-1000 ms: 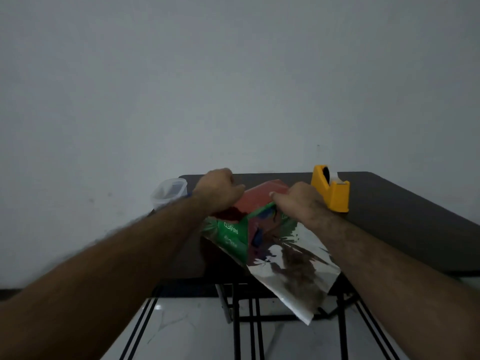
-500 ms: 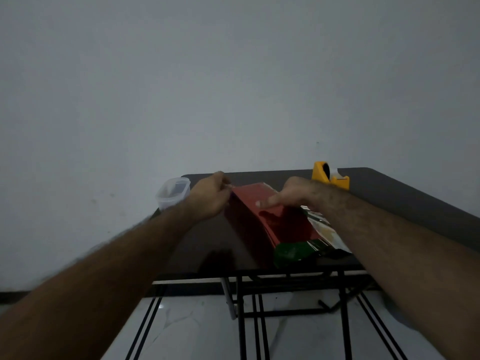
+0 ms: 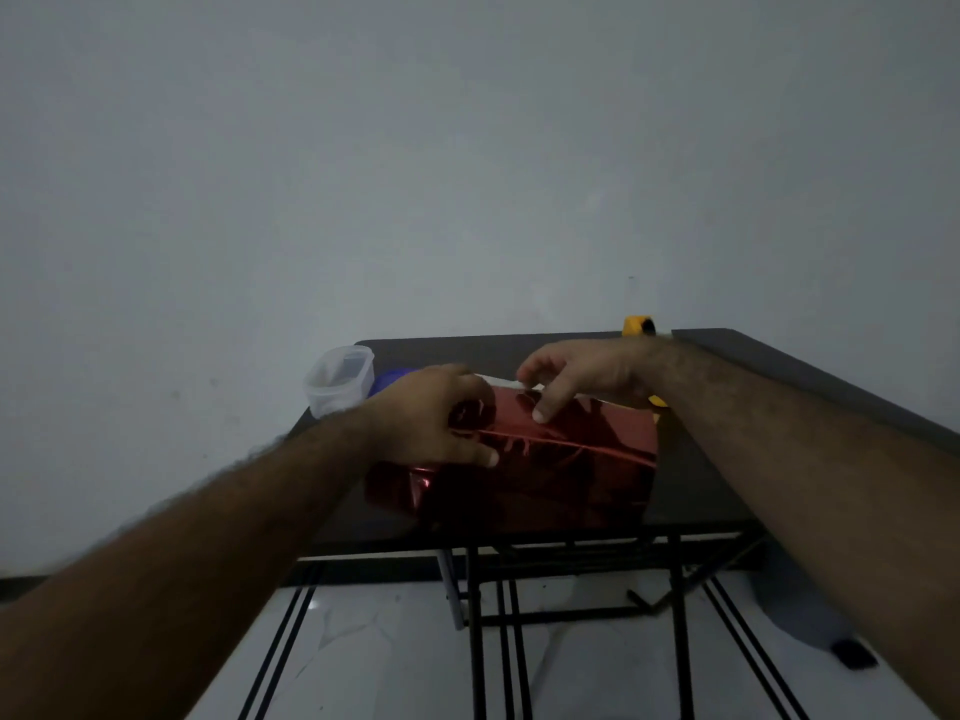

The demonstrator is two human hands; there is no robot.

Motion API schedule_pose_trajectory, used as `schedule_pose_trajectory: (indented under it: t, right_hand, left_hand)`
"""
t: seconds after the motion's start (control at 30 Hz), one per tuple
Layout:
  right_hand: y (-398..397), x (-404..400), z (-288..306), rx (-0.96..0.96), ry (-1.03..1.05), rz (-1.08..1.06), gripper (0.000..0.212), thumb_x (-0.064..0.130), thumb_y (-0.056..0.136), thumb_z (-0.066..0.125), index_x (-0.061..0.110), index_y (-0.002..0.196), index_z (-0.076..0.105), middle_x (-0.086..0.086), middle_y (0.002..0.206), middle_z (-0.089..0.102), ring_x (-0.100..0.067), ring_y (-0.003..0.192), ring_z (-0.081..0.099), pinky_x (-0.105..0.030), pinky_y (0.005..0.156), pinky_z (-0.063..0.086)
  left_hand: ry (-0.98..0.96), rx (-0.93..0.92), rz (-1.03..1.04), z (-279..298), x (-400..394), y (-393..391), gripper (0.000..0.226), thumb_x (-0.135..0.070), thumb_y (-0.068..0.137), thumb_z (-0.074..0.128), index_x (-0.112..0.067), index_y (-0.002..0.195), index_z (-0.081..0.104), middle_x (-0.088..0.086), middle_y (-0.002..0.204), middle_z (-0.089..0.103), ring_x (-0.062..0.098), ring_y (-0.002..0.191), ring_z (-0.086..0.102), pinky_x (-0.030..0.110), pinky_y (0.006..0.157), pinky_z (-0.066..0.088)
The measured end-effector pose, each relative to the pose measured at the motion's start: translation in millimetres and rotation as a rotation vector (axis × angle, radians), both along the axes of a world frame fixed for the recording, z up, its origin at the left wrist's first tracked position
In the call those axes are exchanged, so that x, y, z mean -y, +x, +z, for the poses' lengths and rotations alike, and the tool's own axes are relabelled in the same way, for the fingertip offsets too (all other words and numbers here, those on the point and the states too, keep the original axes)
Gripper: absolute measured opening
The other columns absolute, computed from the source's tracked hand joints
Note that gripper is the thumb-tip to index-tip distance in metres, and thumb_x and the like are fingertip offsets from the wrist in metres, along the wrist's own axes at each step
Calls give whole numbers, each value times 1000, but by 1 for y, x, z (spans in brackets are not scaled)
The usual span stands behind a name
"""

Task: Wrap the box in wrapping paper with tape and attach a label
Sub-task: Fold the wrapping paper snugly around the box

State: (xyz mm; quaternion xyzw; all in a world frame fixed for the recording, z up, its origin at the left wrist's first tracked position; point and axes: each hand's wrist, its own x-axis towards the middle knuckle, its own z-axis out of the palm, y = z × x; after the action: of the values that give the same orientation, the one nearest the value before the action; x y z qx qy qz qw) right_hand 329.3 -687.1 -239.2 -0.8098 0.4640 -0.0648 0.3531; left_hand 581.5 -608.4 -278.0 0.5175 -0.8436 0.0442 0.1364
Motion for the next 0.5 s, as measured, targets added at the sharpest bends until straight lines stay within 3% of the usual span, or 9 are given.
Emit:
schedule_pose_trajectory:
  t: [0.17,0.3,0.4,0.47,0.5]
  right_hand:
    - [-2,-8,6,-238,-103,81,107,36,58,101,37,151,48,10,140,54,-17,128,55,-43,109,50]
    - [-15,8,3,-234,-74,110,104,39,45,103,48,138,56,9,144,56,-17,132,56,-44,109,52]
    - [-19,11,4,-60,-15,68,68,35,70,94,29,132,66,7,128,67,-12,117,63,-31,95,50]
    - [-18,21,-1,29,-135,-27,33,39,90,80,22,117,75,8,114,71,-13,111,64,-30,95,46]
    - [-19,30,-5,40,-221,-86,25,44,94,75,24,110,77,8,112,71,-14,111,64,-33,99,47]
  left_hand:
    - [-181,25,29,-9,-2,-25,59,-80,73,70,-33,109,66,-13,100,59,10,92,59,33,79,52]
    - [-91,-4,-11,1,-10,-38,64,-86,73,65,-35,110,68,-13,97,63,9,89,62,31,78,52]
    - [87,-342,1,13,-2,-26,42,-64,86,73,-29,110,75,-8,93,74,8,86,70,32,79,58]
    - [67,-549,69,16,13,-14,26,-48,92,74,-25,104,78,-4,92,78,14,88,74,41,85,61]
    - [48,-596,116,16,23,-8,19,-38,95,73,-22,105,78,-3,95,78,16,92,74,43,90,61]
